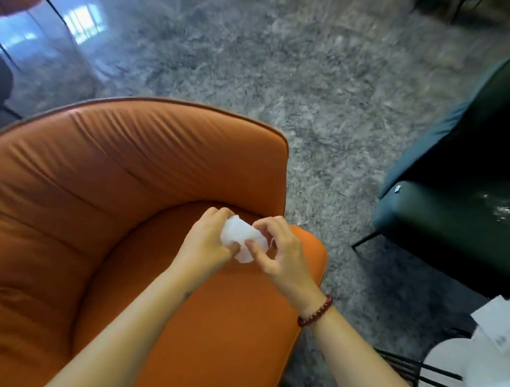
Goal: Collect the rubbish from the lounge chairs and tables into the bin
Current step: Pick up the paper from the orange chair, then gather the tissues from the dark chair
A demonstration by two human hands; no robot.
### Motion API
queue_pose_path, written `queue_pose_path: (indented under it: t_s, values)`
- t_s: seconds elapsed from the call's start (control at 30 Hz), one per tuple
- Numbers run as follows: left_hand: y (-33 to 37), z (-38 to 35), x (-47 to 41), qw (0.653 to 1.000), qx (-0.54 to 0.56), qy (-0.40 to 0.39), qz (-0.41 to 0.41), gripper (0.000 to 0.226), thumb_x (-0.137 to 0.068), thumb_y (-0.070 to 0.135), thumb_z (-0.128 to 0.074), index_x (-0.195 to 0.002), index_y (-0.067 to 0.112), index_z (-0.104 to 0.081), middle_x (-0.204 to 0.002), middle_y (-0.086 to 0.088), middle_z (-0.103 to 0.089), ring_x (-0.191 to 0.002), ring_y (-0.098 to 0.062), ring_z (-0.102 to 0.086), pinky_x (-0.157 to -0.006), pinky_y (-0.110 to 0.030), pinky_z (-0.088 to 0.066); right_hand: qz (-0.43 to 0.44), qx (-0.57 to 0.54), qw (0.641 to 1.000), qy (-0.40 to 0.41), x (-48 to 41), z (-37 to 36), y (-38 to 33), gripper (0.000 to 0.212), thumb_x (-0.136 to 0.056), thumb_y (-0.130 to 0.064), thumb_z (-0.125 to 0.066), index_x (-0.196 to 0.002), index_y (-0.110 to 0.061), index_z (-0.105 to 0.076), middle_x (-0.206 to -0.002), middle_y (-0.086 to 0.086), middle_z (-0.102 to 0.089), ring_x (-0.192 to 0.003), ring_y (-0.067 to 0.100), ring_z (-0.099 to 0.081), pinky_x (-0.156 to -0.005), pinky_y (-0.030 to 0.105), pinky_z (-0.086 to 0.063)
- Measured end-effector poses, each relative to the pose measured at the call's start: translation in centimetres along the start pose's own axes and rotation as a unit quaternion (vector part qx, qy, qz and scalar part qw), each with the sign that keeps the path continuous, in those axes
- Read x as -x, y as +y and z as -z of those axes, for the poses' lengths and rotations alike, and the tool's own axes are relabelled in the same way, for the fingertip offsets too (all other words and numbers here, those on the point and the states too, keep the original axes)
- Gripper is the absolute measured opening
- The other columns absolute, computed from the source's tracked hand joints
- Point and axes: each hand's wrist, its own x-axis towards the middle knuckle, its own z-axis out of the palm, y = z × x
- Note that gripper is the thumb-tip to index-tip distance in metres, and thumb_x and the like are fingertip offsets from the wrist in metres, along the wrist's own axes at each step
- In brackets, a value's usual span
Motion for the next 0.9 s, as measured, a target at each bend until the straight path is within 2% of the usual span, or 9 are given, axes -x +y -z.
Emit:
queue_pose_path:
  t_s: [0.1, 0.17, 0.27, 0.33, 0.4, 0.5, 0.6, 0.7, 0.9]
  values:
    - [1.4, 2.6, 1.6, 0.998, 0.008, 0.009, -0.067, 0.038, -0.067, 0.01, -0.065, -0.101, 0.021, -0.054, -0.092, 0.006, -0.048, -0.081, -0.014, -0.049, -0.063, -0.023, -0.033, 0.012, 0.024, 0.998, 0.048, 1.0, -0.3, -3.4, 0.008, -0.083, -0.013, -0.065, -0.084, -0.008, -0.059, -0.077, 0.0, -0.05, -0.067, 0.001, -0.042, -0.062, 0.011, -0.034]
    - [2.2, 4.2, 3.3, 0.992, 0.044, -0.009, -0.12, 0.041, -0.066, 0.01, -0.064, -0.103, 0.022, -0.053, -0.096, 0.004, -0.05, -0.085, -0.011, -0.05, -0.068, -0.017, -0.038, 0.001, 0.026, 0.996, 0.09, 2.0, -0.8, -5.7, 0.013, -0.078, -0.009, -0.068, -0.079, -0.011, -0.054, -0.073, -0.002, -0.049, -0.064, 0.002, -0.043, -0.06, 0.011, -0.034]
    - [2.9, 6.5, 6.4, 0.973, 0.081, -0.071, -0.202, 0.054, -0.064, 0.013, -0.066, -0.115, 0.022, -0.05, -0.102, 0.002, -0.047, -0.09, -0.004, -0.048, -0.075, 0.0, -0.033, -0.024, 0.061, 0.985, 0.157, 4.0, -1.7, -9.1, 0.023, -0.07, -0.006, -0.07, -0.071, -0.014, -0.048, -0.066, -0.002, -0.049, -0.06, 0.01, -0.044, -0.056, 0.013, -0.034]
    - [3.3, 7.6, 8.7, 0.958, 0.075, -0.112, -0.254, 0.063, -0.061, 0.017, -0.065, -0.121, 0.017, -0.048, -0.103, -0.001, -0.046, -0.094, -0.005, -0.047, -0.079, 0.001, -0.031, -0.038, 0.088, 0.978, 0.185, 5.8, -2.4, -11.3, 0.019, -0.066, -0.004, -0.069, -0.069, -0.01, -0.051, -0.062, -0.001, -0.052, -0.061, 0.012, -0.045, -0.052, 0.009, -0.033]
    - [3.8, 8.2, 10.7, 0.944, 0.057, -0.141, -0.292, 0.064, -0.059, 0.015, -0.065, -0.121, 0.013, -0.048, -0.102, -0.002, -0.045, -0.095, -0.008, -0.047, -0.081, -0.005, -0.035, -0.056, 0.073, 0.975, 0.201, 8.0, -3.0, -13.4, 0.016, -0.066, -0.001, -0.067, -0.071, -0.009, -0.055, -0.063, -0.001, -0.057, -0.063, 0.011, -0.051, -0.05, 0.012, -0.034]
    - [5.2, 8.5, 13.4, 0.936, 0.034, -0.139, -0.322, 0.051, -0.063, 0.005, -0.067, -0.112, 0.011, -0.054, -0.093, 0.0, -0.046, -0.085, -0.011, -0.049, -0.073, -0.011, -0.038, -0.068, 0.044, 0.976, 0.203, 12.0, -2.7, -16.0, 0.015, -0.072, -0.002, -0.065, -0.084, -0.009, -0.062, -0.077, 0.0, -0.065, -0.072, 0.009, -0.062, -0.066, 0.017, -0.05]
    - [7.8, 7.7, 16.2, 0.919, 0.027, -0.153, -0.362, 0.03, -0.068, 0.006, -0.07, -0.096, 0.006, -0.059, -0.079, 0.009, -0.041, -0.072, -0.006, -0.045, -0.067, -0.011, -0.036, -0.087, 0.113, 0.963, 0.23, 16.9, -0.8, -17.9, 0.017, -0.078, -0.007, -0.061, -0.095, -0.008, -0.064, -0.09, 0.005, -0.069, -0.081, 0.015, -0.065, -0.076, 0.024, -0.053]
    - [12.1, 5.6, 19.4, 0.903, -0.007, -0.18, -0.391, 0.015, -0.073, 0.013, -0.065, -0.086, 0.01, -0.059, -0.08, 0.0, -0.046, -0.074, -0.022, -0.053, -0.064, -0.029, -0.038, -0.111, 0.237, 0.921, 0.29, 22.7, 2.0, -19.5, 0.018, -0.081, -0.015, -0.06, -0.097, -0.01, -0.063, -0.091, 0.006, -0.069, -0.083, 0.019, -0.064, -0.075, 0.033, -0.051]
    - [21.8, -0.3, 29.2, 0.845, -0.046, -0.206, -0.492, 0.016, -0.08, 0.029, -0.06, -0.081, 0.013, -0.059, -0.081, -0.002, -0.051, -0.075, -0.024, -0.052, -0.061, -0.032, -0.039, -0.206, 0.382, 0.789, 0.435, 36.7, 7.8, -22.9, 0.013, -0.076, -0.016, -0.061, -0.087, -0.01, -0.063, -0.077, 0.006, -0.067, -0.072, 0.025, -0.063, -0.066, 0.035, -0.049]
